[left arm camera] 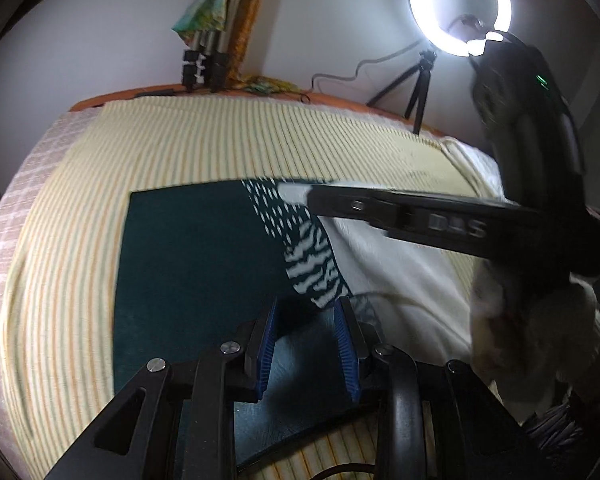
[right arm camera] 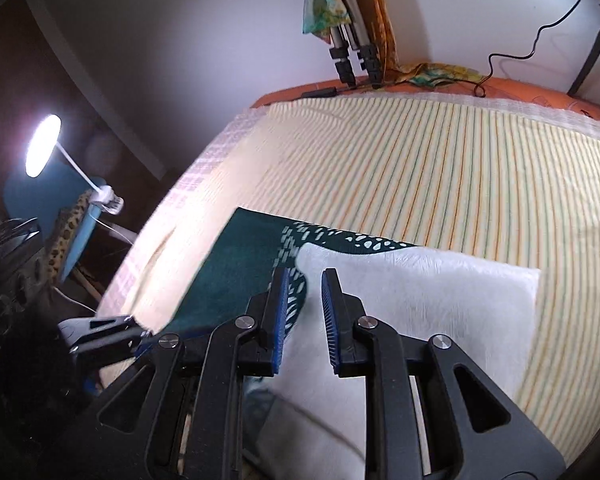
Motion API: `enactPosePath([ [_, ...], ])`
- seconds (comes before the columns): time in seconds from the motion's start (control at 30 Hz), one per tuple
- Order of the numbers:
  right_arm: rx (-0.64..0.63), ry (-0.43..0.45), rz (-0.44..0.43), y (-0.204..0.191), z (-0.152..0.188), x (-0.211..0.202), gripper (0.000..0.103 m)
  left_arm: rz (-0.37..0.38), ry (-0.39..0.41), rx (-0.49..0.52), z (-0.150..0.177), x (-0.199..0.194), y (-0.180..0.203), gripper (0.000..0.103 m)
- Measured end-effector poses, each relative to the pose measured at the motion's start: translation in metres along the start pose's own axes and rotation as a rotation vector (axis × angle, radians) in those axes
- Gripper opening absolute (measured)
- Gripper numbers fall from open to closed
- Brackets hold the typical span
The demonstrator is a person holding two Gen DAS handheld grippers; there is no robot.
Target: Fold small clothes
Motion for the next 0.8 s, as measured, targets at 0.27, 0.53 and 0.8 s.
enactPosePath([
  [0.27, -0.065, -0.081, 0.081, 0.010, 0.019, 0.026, 0.017, -0.029, -0.050, 0.043, 0.024, 0.012, -0.005, 0.028],
  [0.53, -0.013, 0.010, -0.016, -0.005, -0.014, 0.001, 0.017, -0.009, 0.013, 0.029, 0.024, -0.021, -0.008, 0.030],
  [0.8, 0.005, -0.078, 0.017, -0.006, -0.005, 0.042, 0.017, -0.008, -0.068, 0.043, 0.045, -0.004, -0.011, 0.031],
])
Point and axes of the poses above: each gripper's, at about its wrist camera, not at the fingertips, and x roughly the way its jaws point, y to its right, z to its underside, the point moved 10 cm from there along x, roughly the way its jaws point
